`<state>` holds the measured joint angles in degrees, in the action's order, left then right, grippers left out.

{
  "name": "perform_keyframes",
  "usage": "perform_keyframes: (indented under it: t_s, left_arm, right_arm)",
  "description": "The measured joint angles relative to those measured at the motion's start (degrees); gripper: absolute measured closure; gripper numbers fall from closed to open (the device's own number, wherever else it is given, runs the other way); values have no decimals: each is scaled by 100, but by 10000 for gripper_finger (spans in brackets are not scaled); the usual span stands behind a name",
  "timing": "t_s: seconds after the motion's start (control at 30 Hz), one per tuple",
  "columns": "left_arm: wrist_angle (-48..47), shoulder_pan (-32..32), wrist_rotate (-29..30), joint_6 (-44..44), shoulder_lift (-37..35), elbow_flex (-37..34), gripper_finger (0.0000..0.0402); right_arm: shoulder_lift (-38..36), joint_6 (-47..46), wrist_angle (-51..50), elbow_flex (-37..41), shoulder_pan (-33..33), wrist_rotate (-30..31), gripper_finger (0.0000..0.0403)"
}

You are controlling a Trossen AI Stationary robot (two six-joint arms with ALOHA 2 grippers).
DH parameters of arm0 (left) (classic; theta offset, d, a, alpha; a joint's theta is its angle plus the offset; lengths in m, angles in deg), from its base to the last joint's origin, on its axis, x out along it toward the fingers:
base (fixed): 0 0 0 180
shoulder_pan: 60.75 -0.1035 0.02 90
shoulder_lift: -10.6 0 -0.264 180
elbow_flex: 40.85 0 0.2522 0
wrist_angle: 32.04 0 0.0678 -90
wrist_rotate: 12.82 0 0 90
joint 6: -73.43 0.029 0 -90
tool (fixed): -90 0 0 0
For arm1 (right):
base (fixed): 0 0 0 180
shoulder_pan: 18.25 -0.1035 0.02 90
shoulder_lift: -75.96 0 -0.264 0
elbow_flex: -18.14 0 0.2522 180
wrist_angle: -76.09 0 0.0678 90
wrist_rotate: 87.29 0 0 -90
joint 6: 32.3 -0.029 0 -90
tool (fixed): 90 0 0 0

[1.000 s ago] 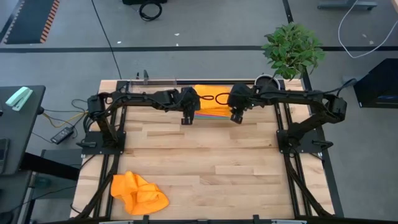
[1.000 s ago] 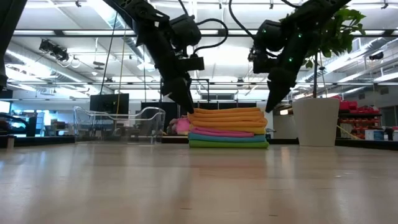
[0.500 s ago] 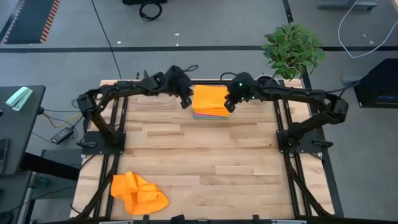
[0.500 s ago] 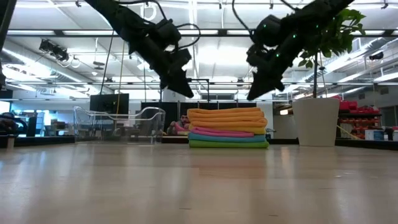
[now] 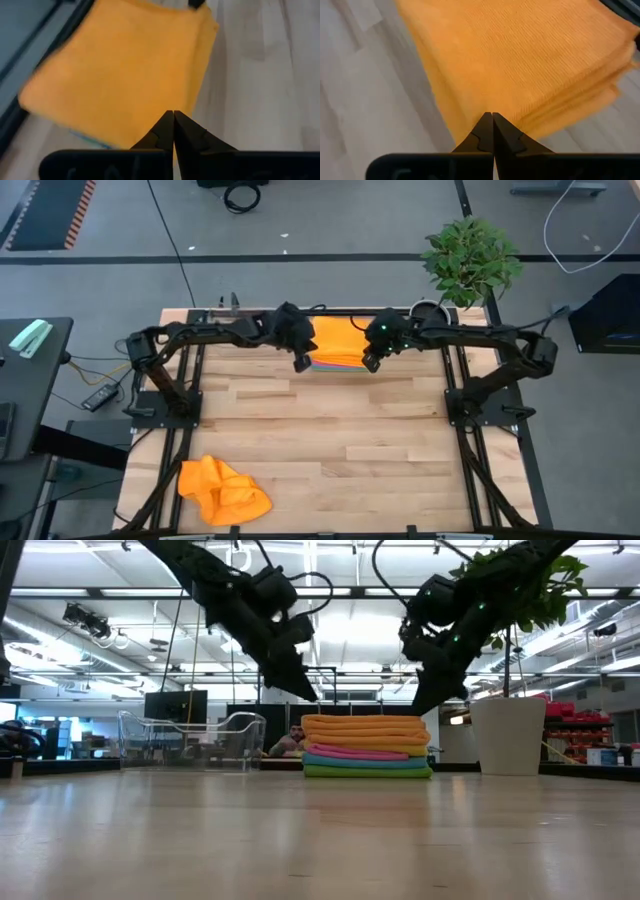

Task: Fold microfiber towels
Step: Stack the folded orange towel on the folded orange towel

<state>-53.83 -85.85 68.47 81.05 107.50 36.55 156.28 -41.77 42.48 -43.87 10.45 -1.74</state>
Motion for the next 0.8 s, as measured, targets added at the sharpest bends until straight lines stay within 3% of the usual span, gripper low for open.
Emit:
perform_keyframes:
  t_s: [0.2,0.37,0.47,0.63,0.8]
  left_arm:
    - [-1392,34,9,-397,-1242,96,395]
    - [-3409,810,-29,-1459,-2346,92,381]
    - [-4369,1698,-27,-2405,-2782,55,359]
    - [-5055,3646,166,-3946,-2915,50,316]
    - [-5196,5484,610,-4735,-2538,46,262]
  right_arm:
    - [-949,-386,-468,-120,-532,322,402]
    - [-1764,-1567,-542,-123,-1782,686,402]
    - [-1834,-2265,-449,-123,-2856,1335,398]
    - [-1319,-3165,-313,-120,-4446,2656,387]
    - [-431,-3831,258,-120,-5381,3099,387]
